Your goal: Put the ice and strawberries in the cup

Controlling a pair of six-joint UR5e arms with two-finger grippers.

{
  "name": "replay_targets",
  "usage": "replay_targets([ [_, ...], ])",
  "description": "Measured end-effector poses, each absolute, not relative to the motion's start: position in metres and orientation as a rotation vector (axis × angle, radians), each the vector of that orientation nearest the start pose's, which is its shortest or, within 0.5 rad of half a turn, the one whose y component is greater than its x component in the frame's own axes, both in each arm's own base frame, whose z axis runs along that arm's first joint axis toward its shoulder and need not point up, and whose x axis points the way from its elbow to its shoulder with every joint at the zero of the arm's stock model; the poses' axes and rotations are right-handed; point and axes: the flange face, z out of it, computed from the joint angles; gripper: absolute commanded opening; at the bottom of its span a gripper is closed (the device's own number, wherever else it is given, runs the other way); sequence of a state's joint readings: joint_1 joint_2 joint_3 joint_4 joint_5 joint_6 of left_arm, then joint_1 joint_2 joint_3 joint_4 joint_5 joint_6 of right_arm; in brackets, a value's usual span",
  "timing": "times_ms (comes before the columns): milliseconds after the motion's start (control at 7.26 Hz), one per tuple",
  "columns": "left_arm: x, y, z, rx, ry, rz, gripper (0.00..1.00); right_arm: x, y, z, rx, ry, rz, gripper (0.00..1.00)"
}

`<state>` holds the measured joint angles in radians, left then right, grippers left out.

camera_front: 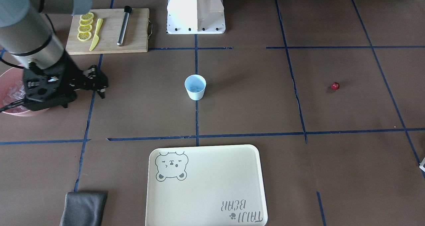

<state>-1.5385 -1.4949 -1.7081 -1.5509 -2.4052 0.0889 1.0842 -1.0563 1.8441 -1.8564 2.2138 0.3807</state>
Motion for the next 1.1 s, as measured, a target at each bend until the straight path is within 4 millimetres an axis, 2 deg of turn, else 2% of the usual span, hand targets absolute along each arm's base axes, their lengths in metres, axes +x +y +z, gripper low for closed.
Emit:
replay_targets([
  [275, -0.044, -0.469, 0.619, 0.075, 0.838, 0.136, 1.00, -0.113, -0.574, 0.372, 0.184, -0.771, -0.356, 1.00],
  [413, -0.044, -0.470, 0.618, 0.076, 0.839, 0.137, 1.00, -0.056, -0.559, 0.424, 0.179, -0.770, -0.369, 1.00],
  [551, -0.044, -0.471, 0.617, 0.079, 0.839, 0.139, 1.00, -0.010, -0.537, 0.472, 0.160, -0.765, -0.353, 1.00],
  [689, -0.044, -0.476, 0.612, 0.096, 0.838, 0.146, 1.00, 0.022, -0.510, 0.515, 0.117, -0.765, -0.308, 1.00],
  [826, -0.043, -0.486, 0.601, 0.133, 0.836, 0.162, 1.00, 0.045, -0.480, 0.555, 0.064, -0.769, -0.255, 1.00],
  [964, -0.042, -0.499, 0.589, 0.173, 0.835, 0.181, 1.00, 0.058, -0.454, 0.582, 0.021, -0.774, -0.212, 1.00],
  [1102, -0.041, -0.508, 0.576, 0.205, 0.835, 0.196, 1.00, 0.065, -0.440, 0.596, 0.004, -0.775, -0.190, 1.00],
])
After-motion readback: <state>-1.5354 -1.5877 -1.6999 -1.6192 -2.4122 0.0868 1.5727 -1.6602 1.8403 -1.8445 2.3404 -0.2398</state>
